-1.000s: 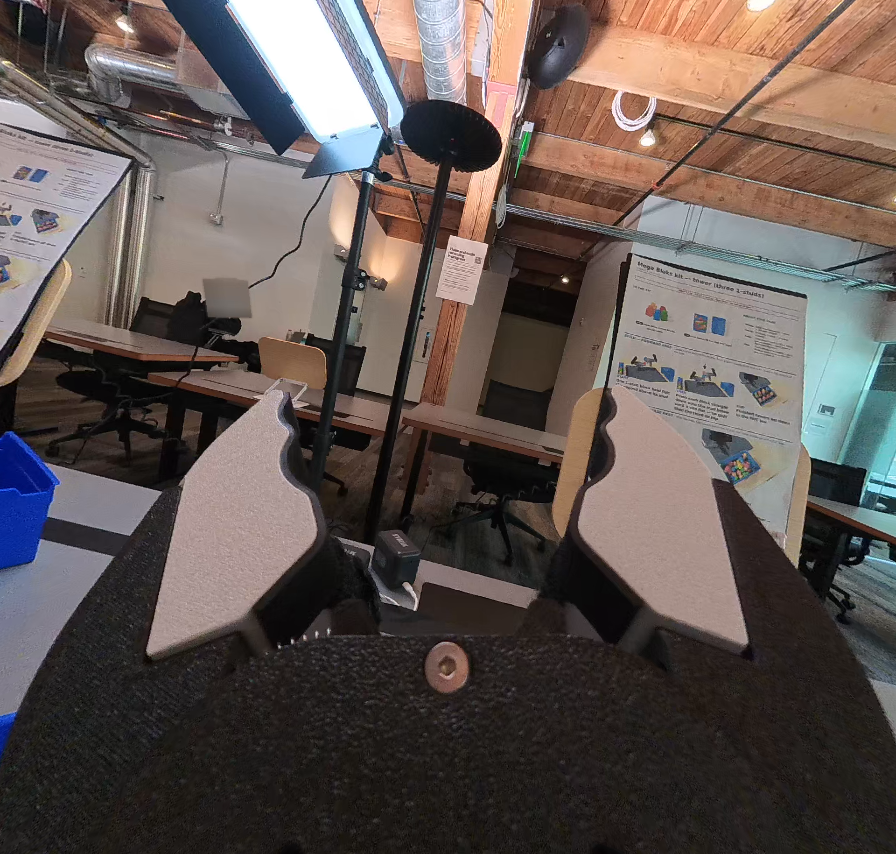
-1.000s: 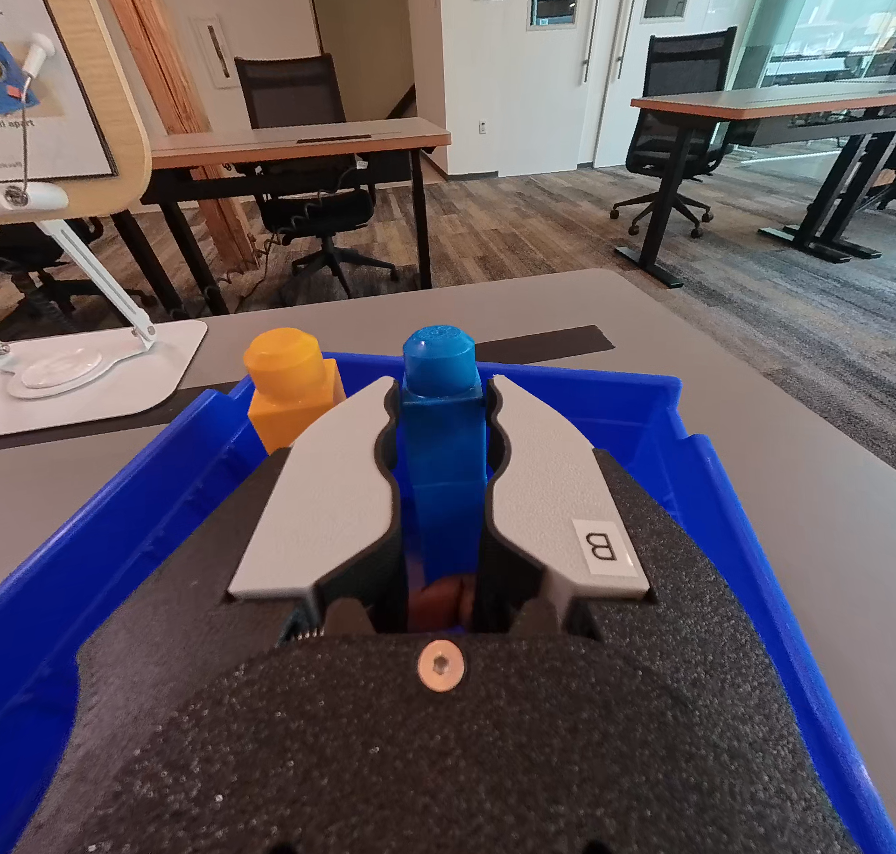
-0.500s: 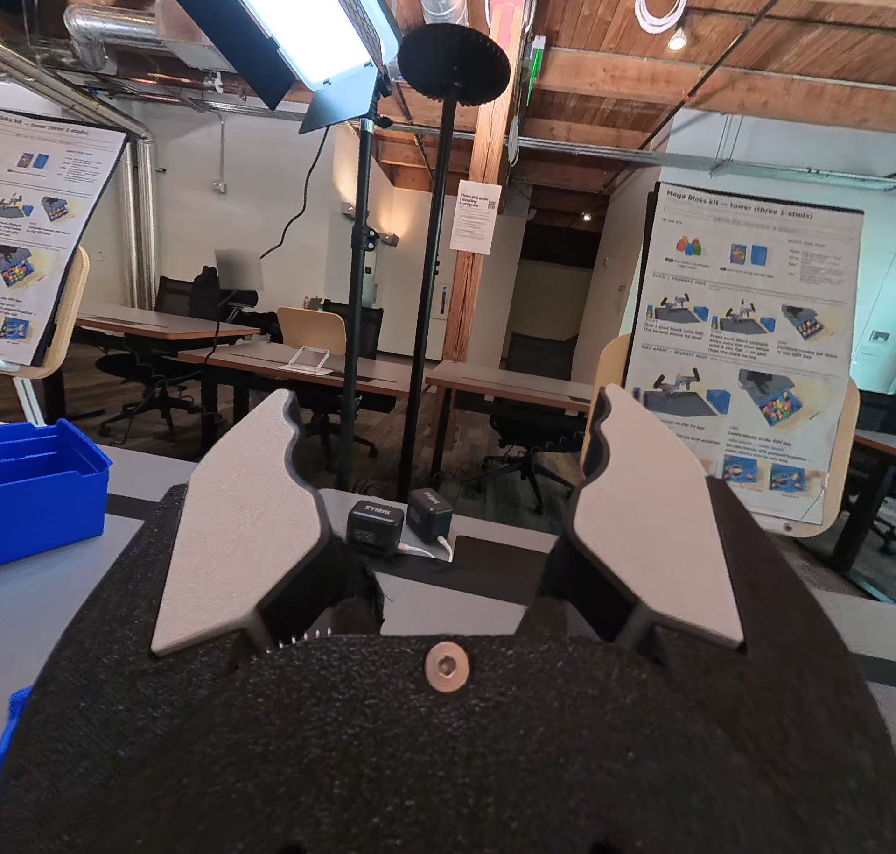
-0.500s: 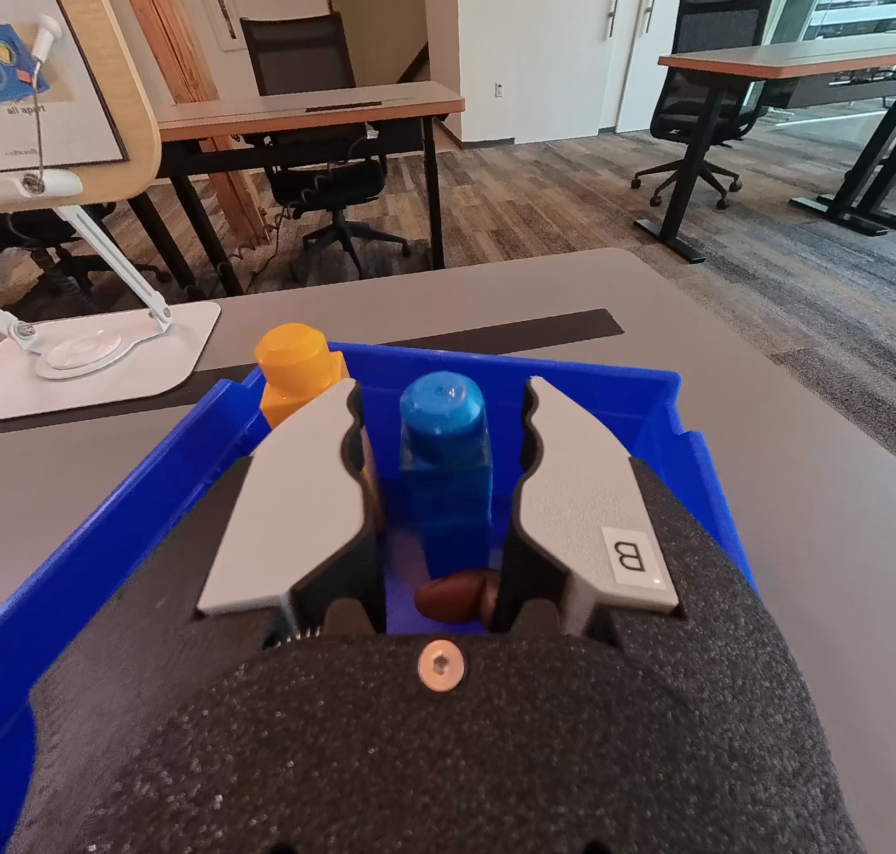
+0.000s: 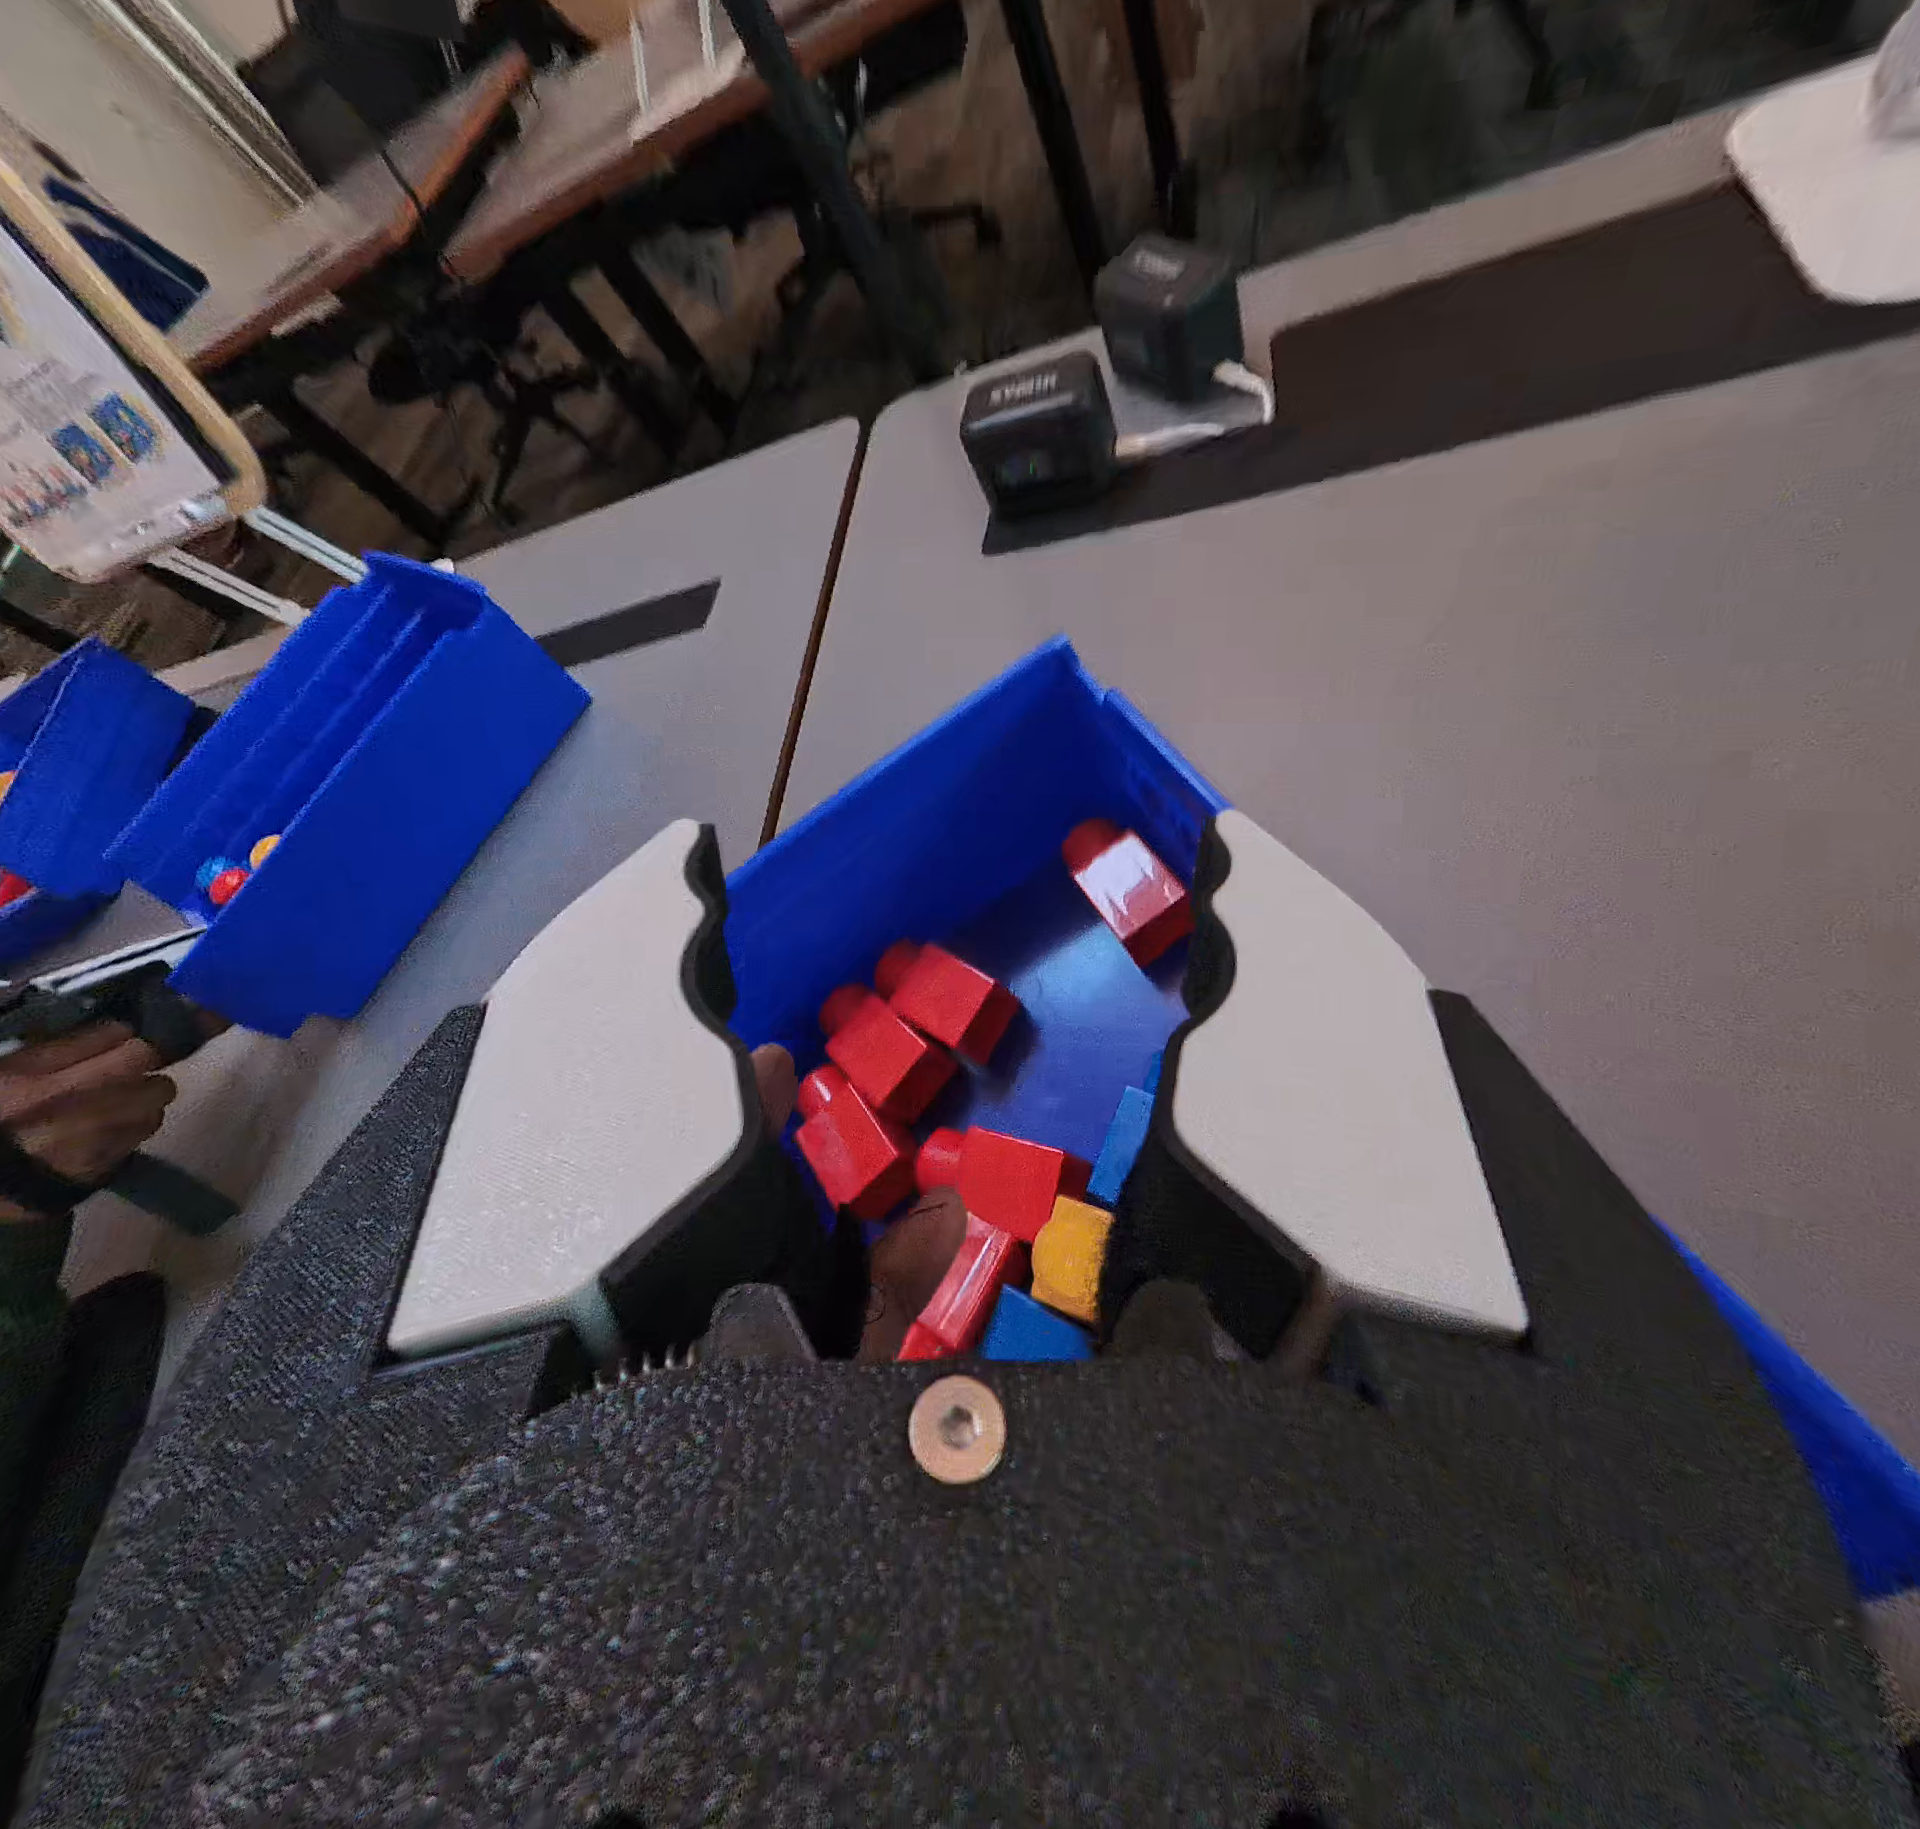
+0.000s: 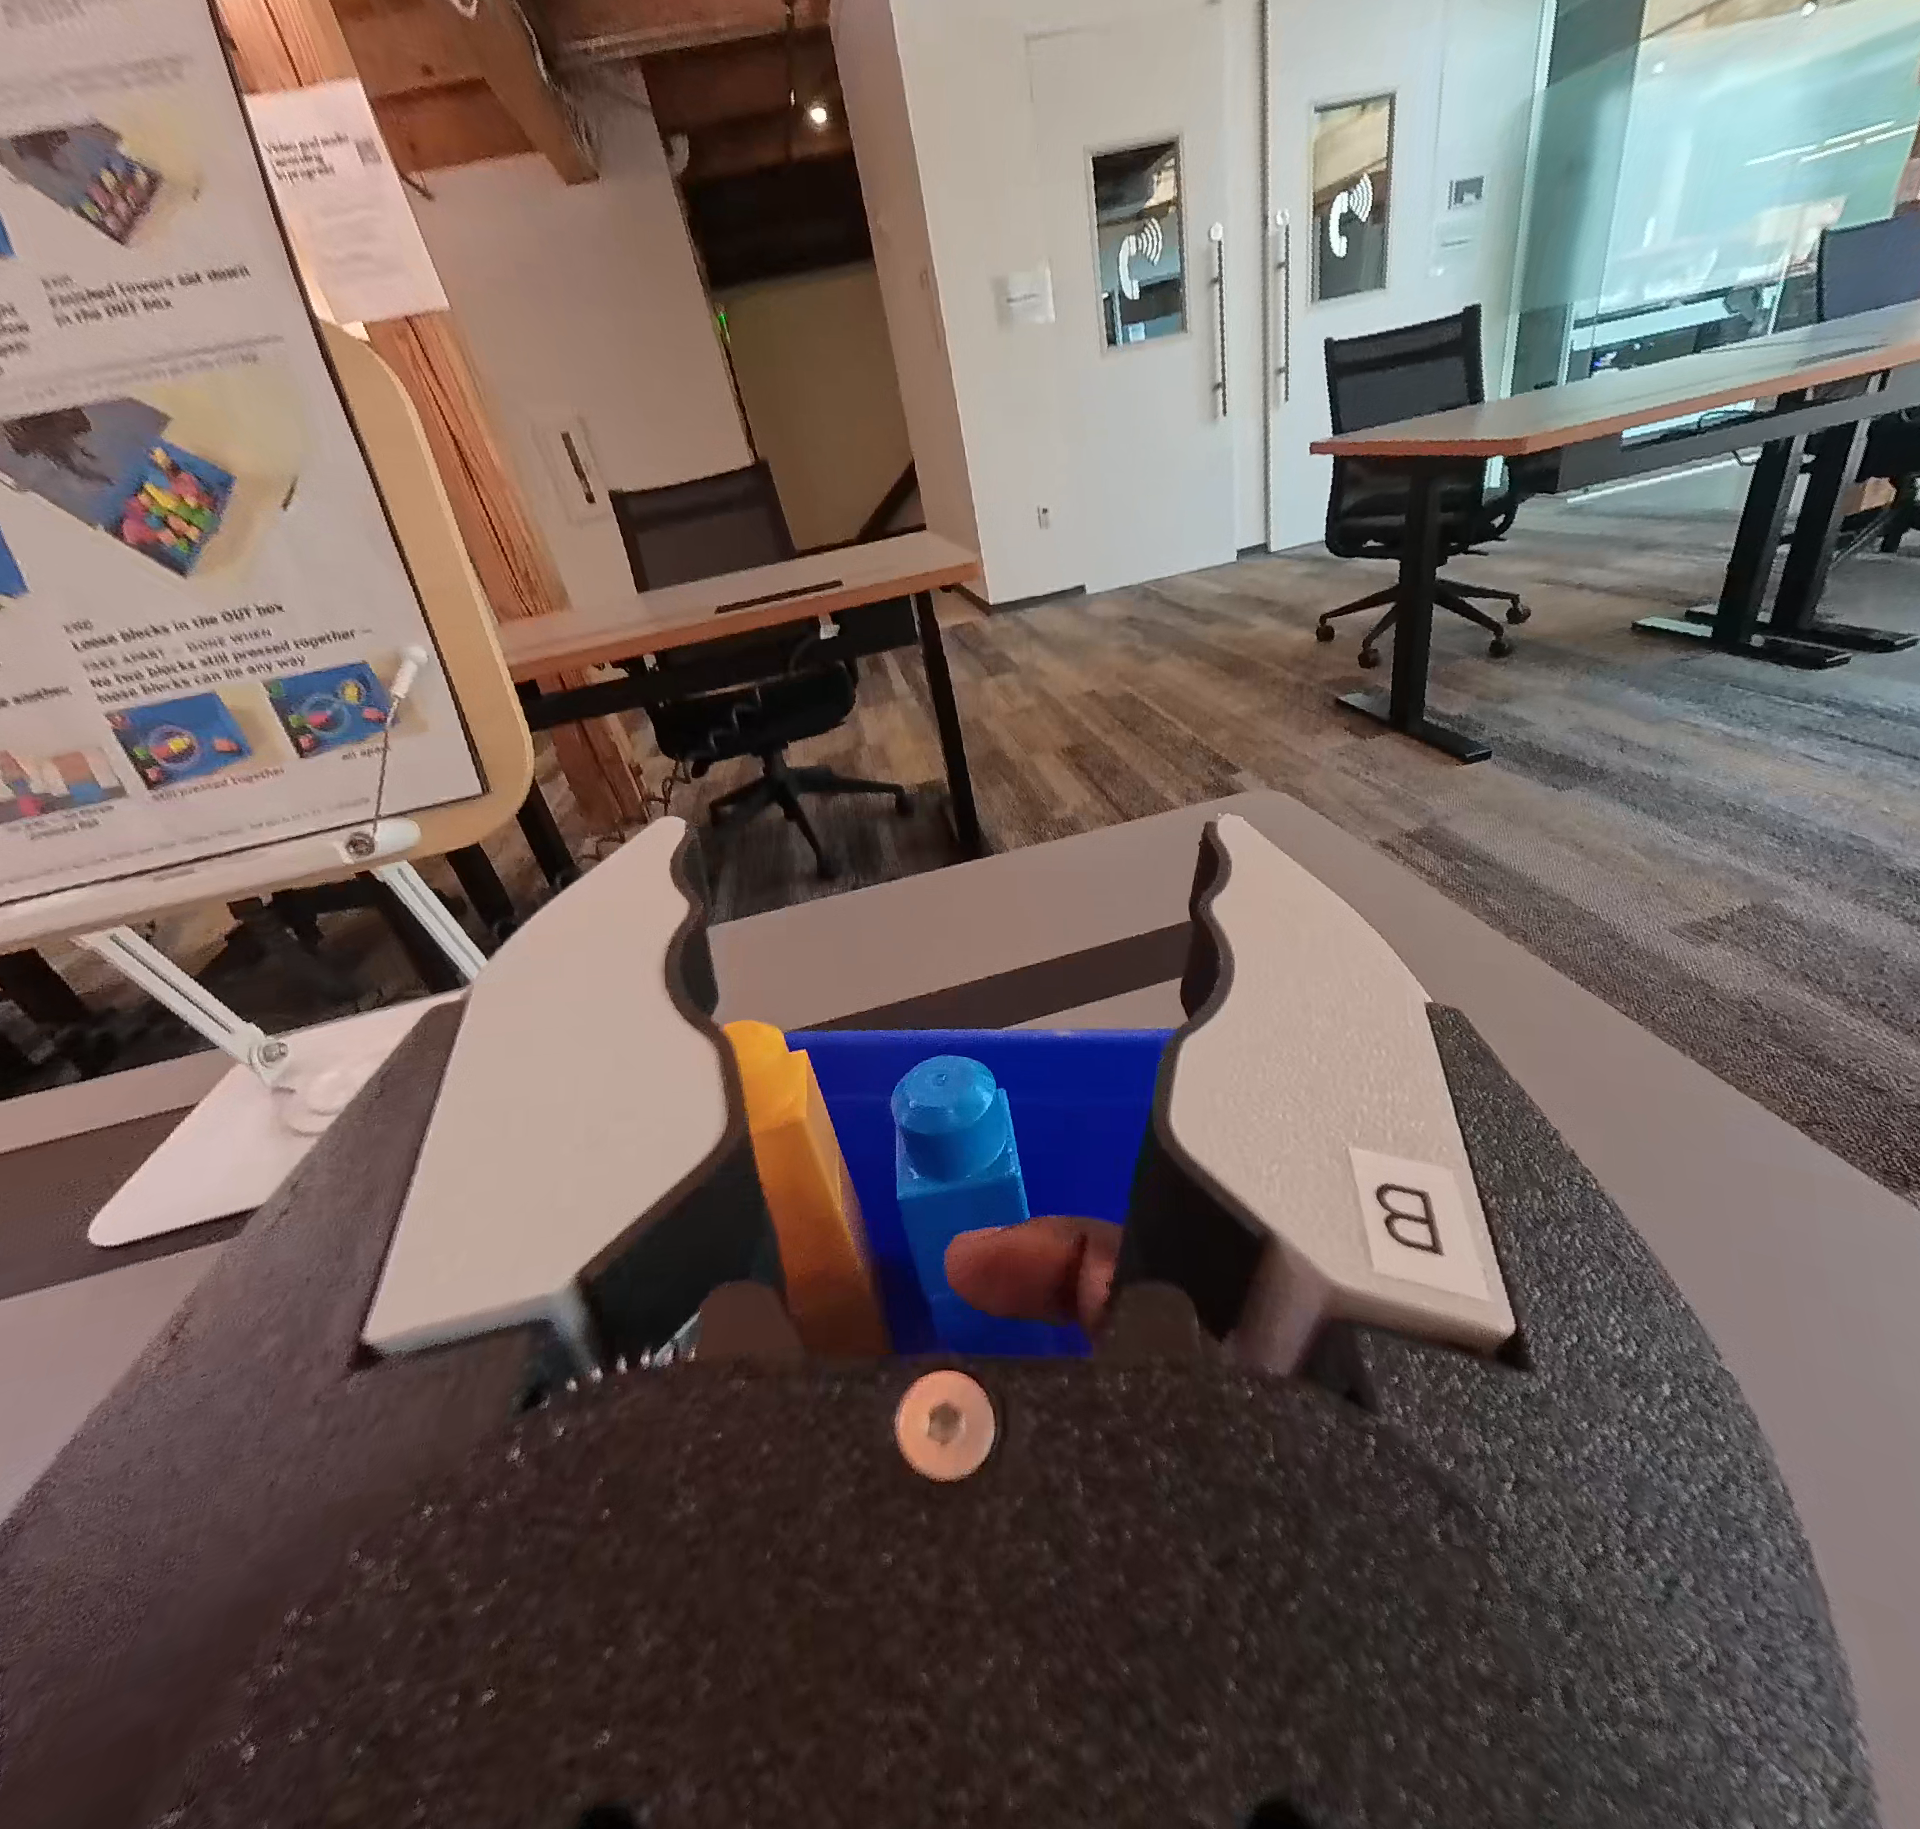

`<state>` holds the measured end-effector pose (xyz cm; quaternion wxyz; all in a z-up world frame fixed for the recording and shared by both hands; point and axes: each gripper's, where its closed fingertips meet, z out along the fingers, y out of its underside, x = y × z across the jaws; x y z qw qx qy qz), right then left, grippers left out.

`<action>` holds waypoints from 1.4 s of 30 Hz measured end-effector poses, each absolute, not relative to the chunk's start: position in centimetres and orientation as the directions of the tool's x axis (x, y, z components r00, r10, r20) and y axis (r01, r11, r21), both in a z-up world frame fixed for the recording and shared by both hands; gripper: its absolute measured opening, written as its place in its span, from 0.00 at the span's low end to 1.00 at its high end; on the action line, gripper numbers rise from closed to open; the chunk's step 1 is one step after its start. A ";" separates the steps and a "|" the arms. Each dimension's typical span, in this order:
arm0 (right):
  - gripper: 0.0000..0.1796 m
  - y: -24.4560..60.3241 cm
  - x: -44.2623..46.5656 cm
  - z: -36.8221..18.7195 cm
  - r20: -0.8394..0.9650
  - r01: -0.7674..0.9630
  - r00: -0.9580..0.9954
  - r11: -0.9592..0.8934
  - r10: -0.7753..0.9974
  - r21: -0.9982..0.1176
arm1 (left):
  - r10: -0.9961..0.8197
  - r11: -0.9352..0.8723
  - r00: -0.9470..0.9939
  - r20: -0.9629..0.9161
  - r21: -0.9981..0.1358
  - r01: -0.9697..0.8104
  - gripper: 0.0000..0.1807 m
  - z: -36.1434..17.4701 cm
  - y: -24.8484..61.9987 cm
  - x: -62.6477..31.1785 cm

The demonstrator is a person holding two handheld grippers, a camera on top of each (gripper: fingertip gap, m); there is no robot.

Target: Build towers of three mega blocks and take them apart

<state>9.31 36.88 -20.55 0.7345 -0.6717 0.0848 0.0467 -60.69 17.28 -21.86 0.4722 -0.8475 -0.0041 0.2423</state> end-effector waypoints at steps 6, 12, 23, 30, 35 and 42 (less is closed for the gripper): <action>0.47 36.7 9.4 -20.5 -0.187 -0.183 0.982 0.094 -0.036 -0.979 | 0.329 -0.510 0.932 -0.152 -0.860 0.040 0.39 -27.8 21.8 -63.8; 0.43 37.0 9.1 -20.7 -0.157 -0.153 0.987 0.077 -0.040 -0.985 | 0.296 -0.663 0.955 -0.033 -0.726 0.181 0.34 -35.7 23.0 -64.0; 0.40 37.0 9.2 -21.0 -0.151 -0.148 0.987 0.069 -0.046 -0.987 | 0.360 -0.776 0.915 -0.181 -0.602 0.187 0.40 -37.6 21.1 -65.8; 0.38 37.2 9.3 -21.2 -0.154 -0.150 0.987 0.065 -0.050 -0.986 | 0.357 -0.649 0.934 -0.004 -0.720 0.245 0.37 -35.7 23.3 -64.5; 0.38 37.2 9.0 -21.1 -0.142 -0.140 0.989 0.064 -0.045 -0.988 | 0.362 -0.755 0.931 -0.050 -0.602 0.261 0.37 -38.1 22.6 -64.5; 0.38 37.1 9.5 -21.2 -0.157 -0.153 0.986 0.069 -0.055 -0.986 | 0.414 -0.794 0.853 -0.318 -0.584 0.168 0.31 -37.1 19.5 -68.2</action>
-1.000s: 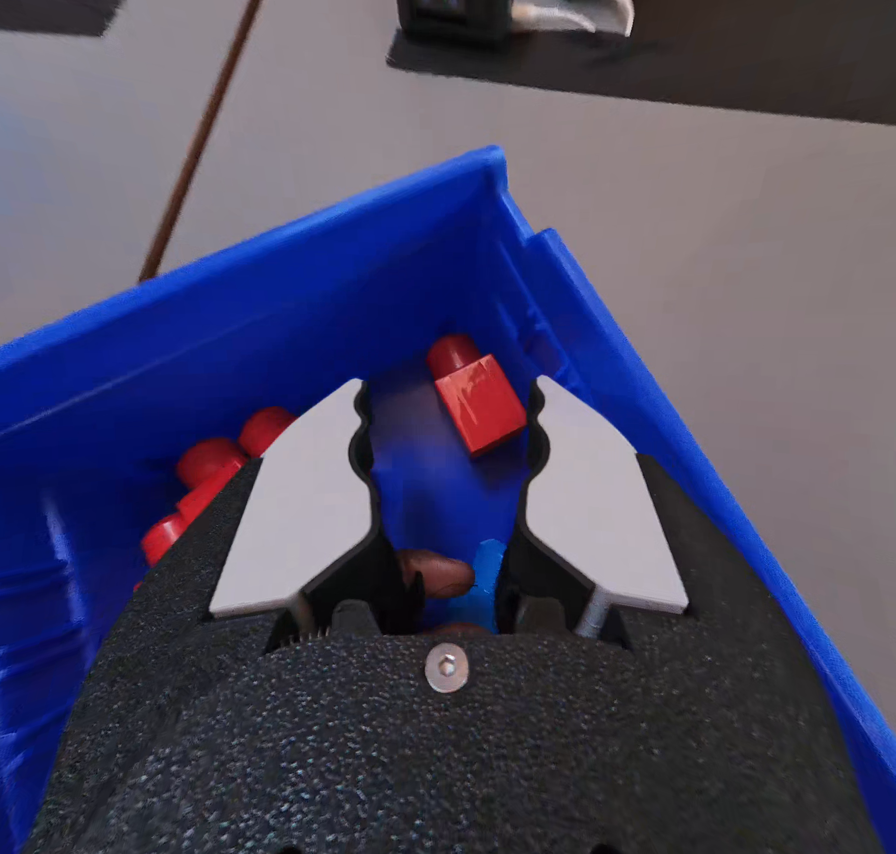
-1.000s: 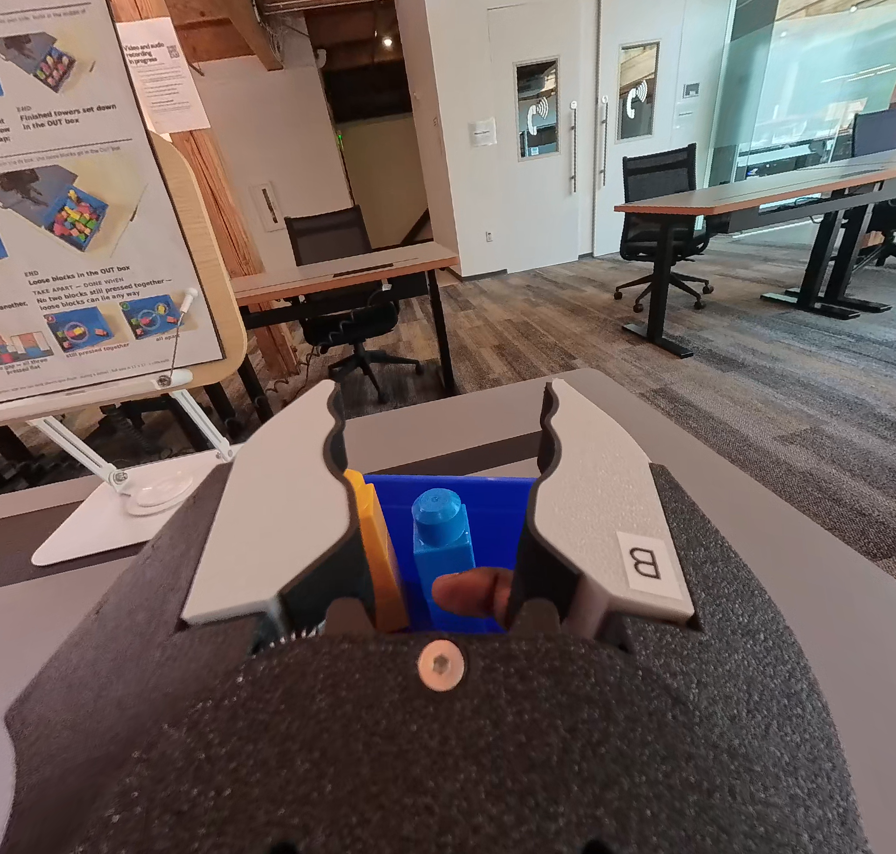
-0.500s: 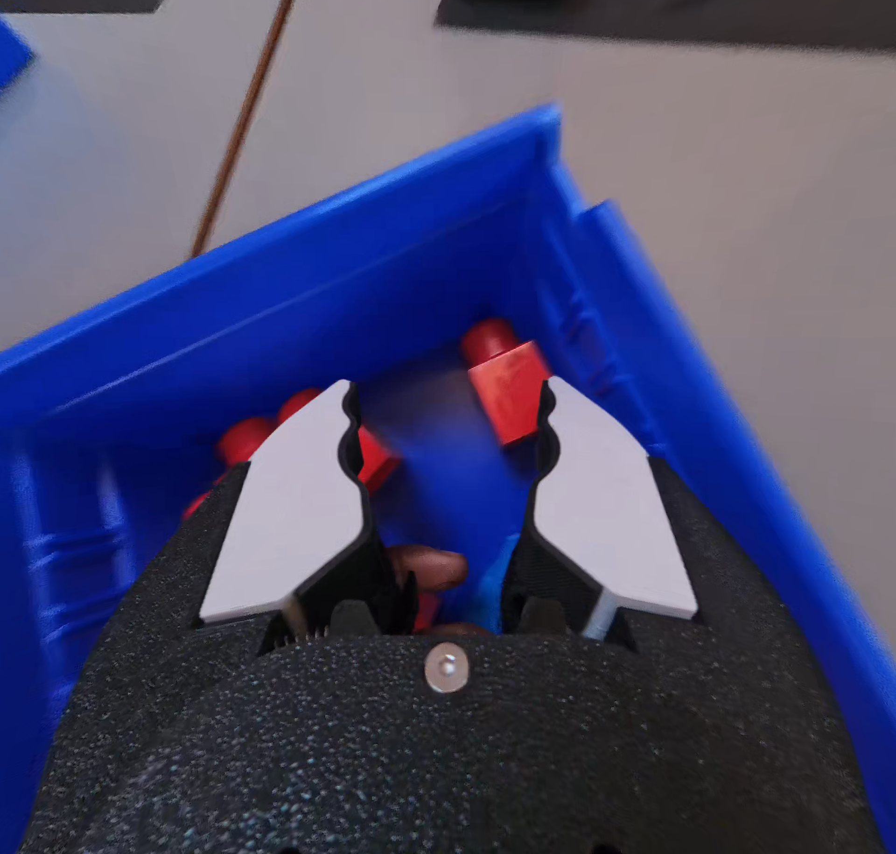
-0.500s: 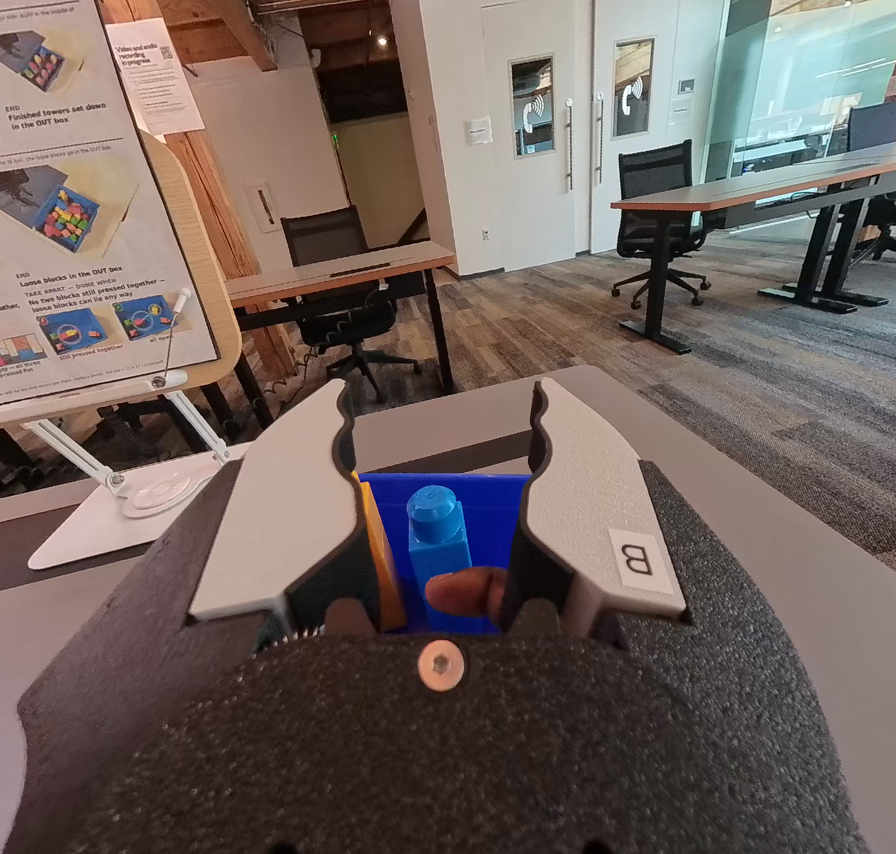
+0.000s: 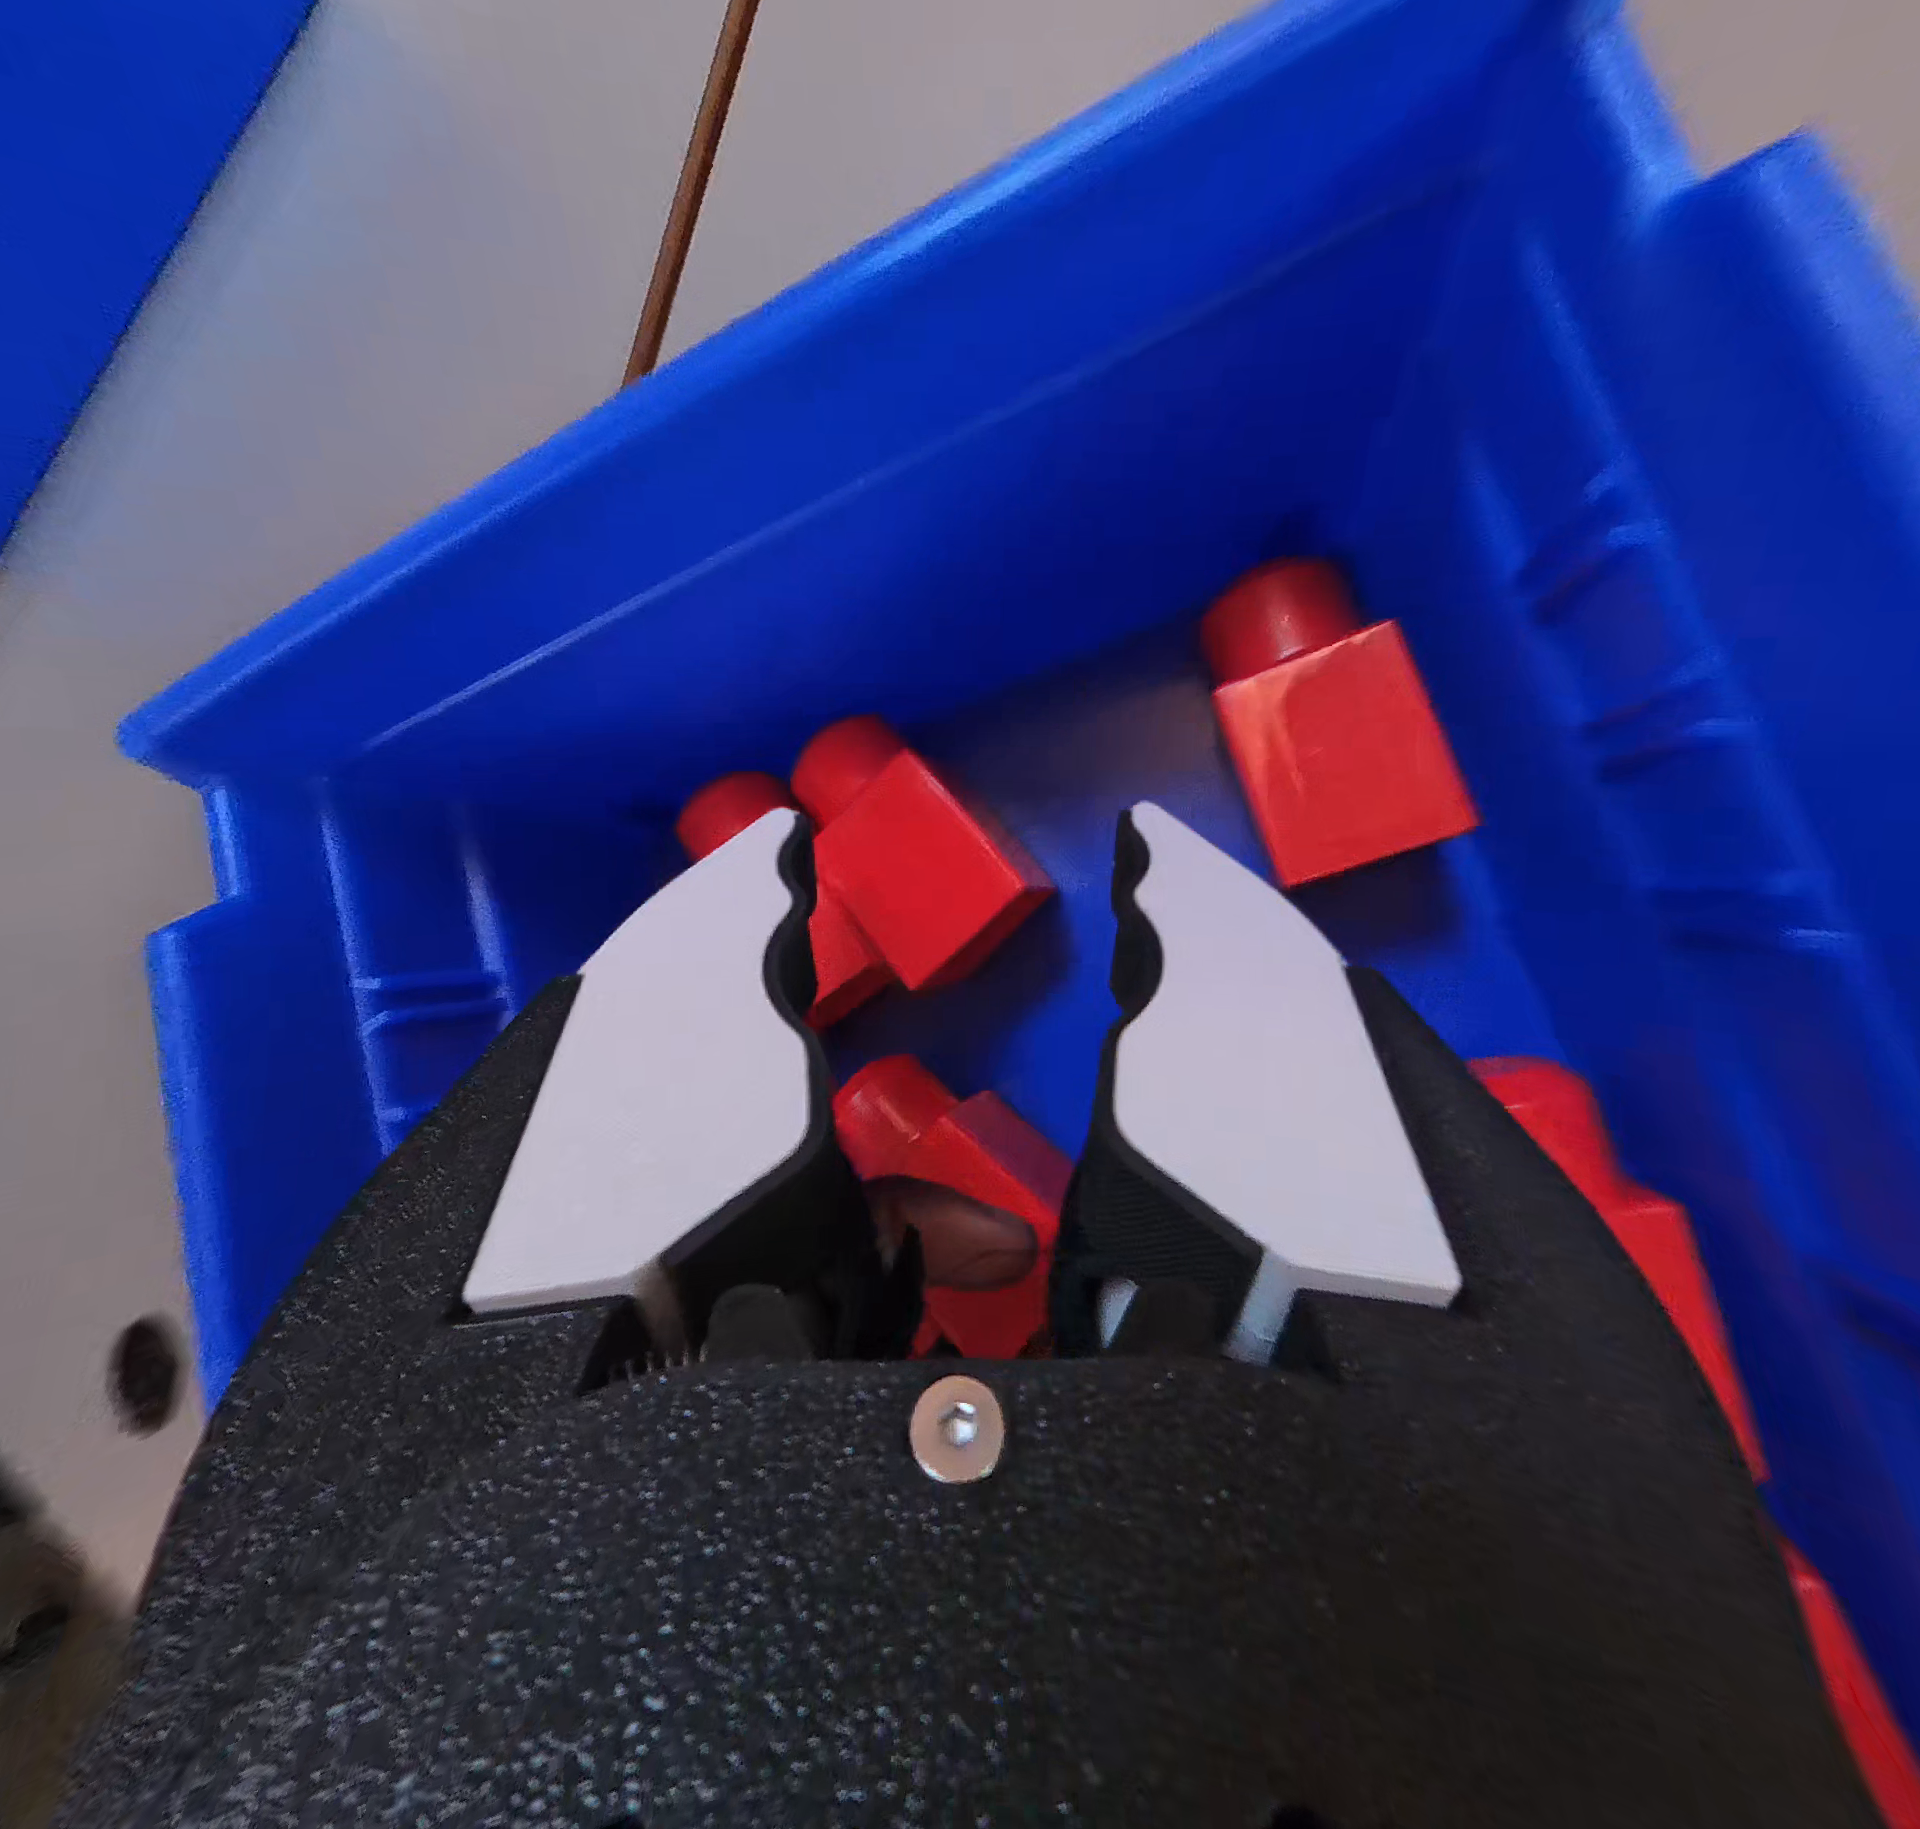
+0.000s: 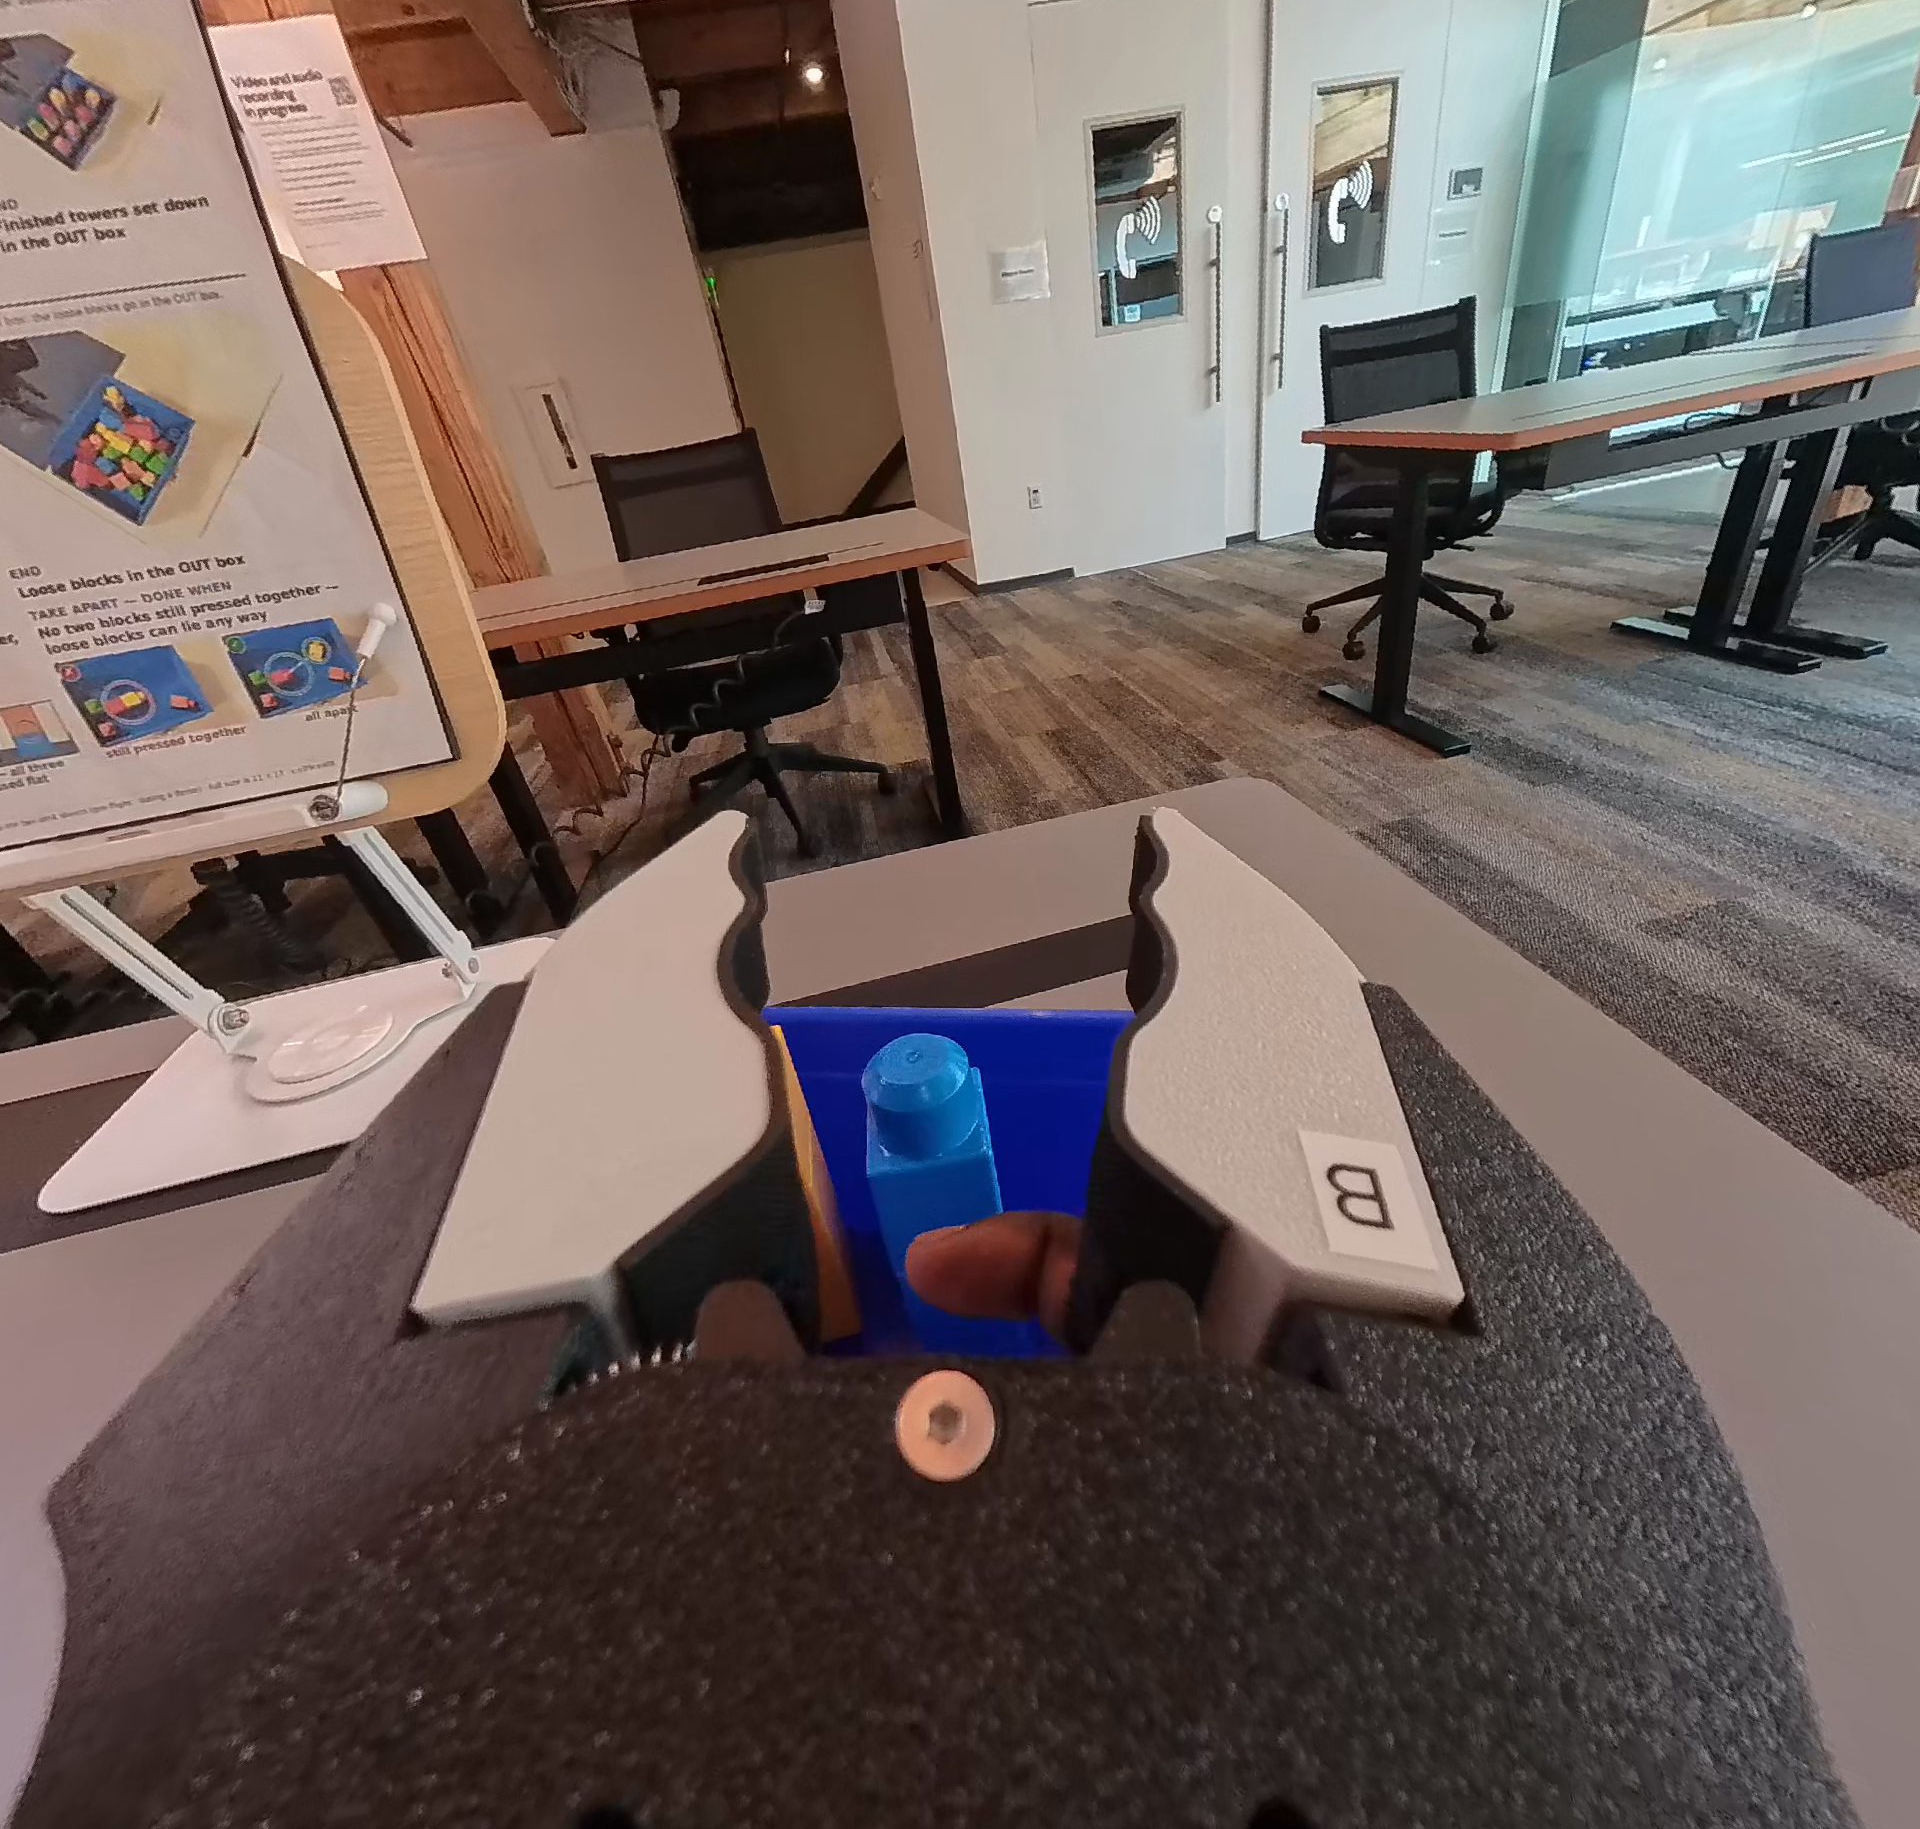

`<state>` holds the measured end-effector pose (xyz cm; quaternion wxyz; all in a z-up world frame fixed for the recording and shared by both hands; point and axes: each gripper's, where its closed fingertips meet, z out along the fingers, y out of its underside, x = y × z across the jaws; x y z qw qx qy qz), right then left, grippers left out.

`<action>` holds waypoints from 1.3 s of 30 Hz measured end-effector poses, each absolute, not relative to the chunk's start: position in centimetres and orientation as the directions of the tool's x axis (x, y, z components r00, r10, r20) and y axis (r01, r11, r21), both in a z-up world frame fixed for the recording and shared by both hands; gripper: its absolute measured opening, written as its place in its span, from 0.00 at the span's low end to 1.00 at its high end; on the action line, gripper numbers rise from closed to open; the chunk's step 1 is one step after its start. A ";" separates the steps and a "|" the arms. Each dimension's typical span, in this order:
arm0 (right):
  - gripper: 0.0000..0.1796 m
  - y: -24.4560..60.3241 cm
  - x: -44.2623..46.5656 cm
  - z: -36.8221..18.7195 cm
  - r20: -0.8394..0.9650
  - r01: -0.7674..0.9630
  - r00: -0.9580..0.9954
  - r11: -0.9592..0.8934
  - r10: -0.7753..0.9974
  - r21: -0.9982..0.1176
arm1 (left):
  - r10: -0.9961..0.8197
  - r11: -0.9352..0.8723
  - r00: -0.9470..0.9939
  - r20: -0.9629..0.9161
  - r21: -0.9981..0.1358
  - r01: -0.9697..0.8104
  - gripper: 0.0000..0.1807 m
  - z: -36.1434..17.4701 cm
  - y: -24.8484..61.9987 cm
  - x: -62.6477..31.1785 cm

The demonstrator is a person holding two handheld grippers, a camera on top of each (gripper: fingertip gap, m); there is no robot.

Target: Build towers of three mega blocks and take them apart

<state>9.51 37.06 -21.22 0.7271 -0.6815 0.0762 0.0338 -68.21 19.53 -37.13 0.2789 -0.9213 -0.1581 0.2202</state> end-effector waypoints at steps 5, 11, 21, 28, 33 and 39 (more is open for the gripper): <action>0.37 37.1 9.4 -21.2 -0.157 -0.153 0.986 0.069 -0.052 -0.986 | 0.354 -0.501 0.929 0.111 -0.816 0.288 0.31 -32.5 23.7 -64.4; 0.37 37.1 9.2 -21.1 -0.147 -0.143 0.988 0.067 -0.049 -0.987 | 0.345 -0.697 0.936 0.070 -0.648 0.305 0.30 -37.9 23.4 -63.8; 0.37 36.8 9.9 -21.2 -0.163 -0.158 0.985 0.075 -0.061 -0.985 | 0.256 -0.836 0.959 -0.119 -0.526 0.158 0.21 -40.3 22.7 -63.5; 0.30 36.6 4.0 -18.1 -0.188 -0.215 0.961 0.117 0.204 -0.970 | 0.066 -0.300 0.997 0.027 -0.953 0.046 0.21 -26.8 24.0 -61.1; 0.27 29.8 -11.0 -12.4 -0.153 -0.352 0.477 0.028 0.865 -0.936 | -0.563 0.281 0.802 -0.197 -0.959 -0.039 0.21 -15.5 19.3 -47.6; 0.33 17.7 -24.6 -12.5 0.161 -0.140 -0.095 0.147 0.982 -0.979 | -0.831 0.385 0.374 -0.412 -0.911 -0.149 0.21 -15.3 15.0 -36.2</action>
